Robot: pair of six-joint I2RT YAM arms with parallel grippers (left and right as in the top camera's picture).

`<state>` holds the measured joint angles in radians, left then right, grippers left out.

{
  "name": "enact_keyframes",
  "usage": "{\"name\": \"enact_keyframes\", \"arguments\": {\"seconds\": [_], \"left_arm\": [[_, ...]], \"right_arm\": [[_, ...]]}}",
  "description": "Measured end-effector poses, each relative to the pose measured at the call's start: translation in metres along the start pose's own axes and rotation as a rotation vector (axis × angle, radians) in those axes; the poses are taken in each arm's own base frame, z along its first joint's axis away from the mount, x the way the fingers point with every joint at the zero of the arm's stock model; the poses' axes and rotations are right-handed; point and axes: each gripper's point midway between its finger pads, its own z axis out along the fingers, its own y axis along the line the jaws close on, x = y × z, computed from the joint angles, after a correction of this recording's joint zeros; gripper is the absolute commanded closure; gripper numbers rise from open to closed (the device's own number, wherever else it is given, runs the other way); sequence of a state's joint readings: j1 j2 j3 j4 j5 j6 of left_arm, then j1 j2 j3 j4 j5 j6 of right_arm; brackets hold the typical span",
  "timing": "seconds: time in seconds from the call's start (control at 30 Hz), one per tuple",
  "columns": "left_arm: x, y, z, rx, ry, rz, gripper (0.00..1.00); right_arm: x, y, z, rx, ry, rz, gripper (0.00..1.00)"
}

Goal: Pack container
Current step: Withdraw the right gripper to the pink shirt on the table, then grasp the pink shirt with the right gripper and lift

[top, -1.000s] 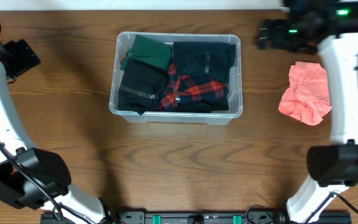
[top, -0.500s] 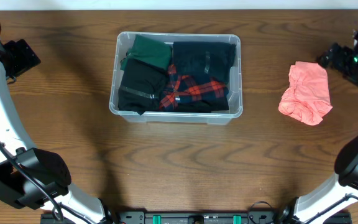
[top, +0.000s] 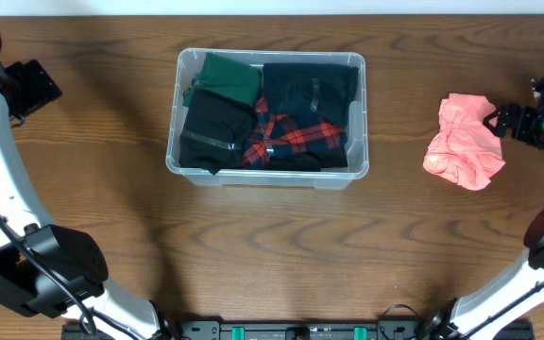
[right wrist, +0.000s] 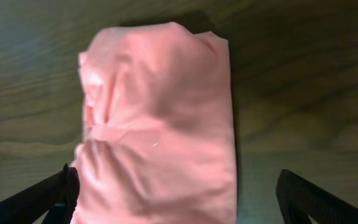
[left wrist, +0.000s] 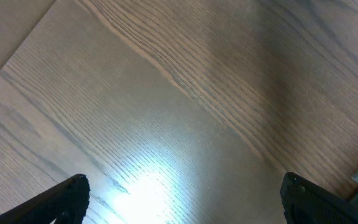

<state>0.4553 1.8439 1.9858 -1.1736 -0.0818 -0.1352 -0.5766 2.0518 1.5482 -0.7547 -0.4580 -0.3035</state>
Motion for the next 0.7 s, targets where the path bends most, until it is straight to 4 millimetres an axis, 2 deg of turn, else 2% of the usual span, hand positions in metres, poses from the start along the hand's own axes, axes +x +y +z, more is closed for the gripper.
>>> {"name": "enact_keyframes", "arguments": {"seconds": [0.27, 0.43, 0.6, 0.7], "left_arm": [[0.0, 0.0, 0.0, 0.0, 0.0, 0.0, 0.02], [0.0, 0.0, 0.0, 0.0, 0.0, 0.0, 0.02], [0.0, 0.0, 0.0, 0.0, 0.0, 0.0, 0.02], [0.0, 0.0, 0.0, 0.0, 0.0, 0.0, 0.02]], "right_arm": [[0.02, -0.01, 0.046, -0.066, 0.056, 0.015, 0.04], [0.014, -0.008, 0.049, -0.088, 0.031, 0.008, 0.05], [0.008, -0.001, 0.055, -0.155, 0.003, 0.012, 0.15], [0.006, 0.007, 0.06, -0.192, 0.003, 0.029, 0.3]]}}
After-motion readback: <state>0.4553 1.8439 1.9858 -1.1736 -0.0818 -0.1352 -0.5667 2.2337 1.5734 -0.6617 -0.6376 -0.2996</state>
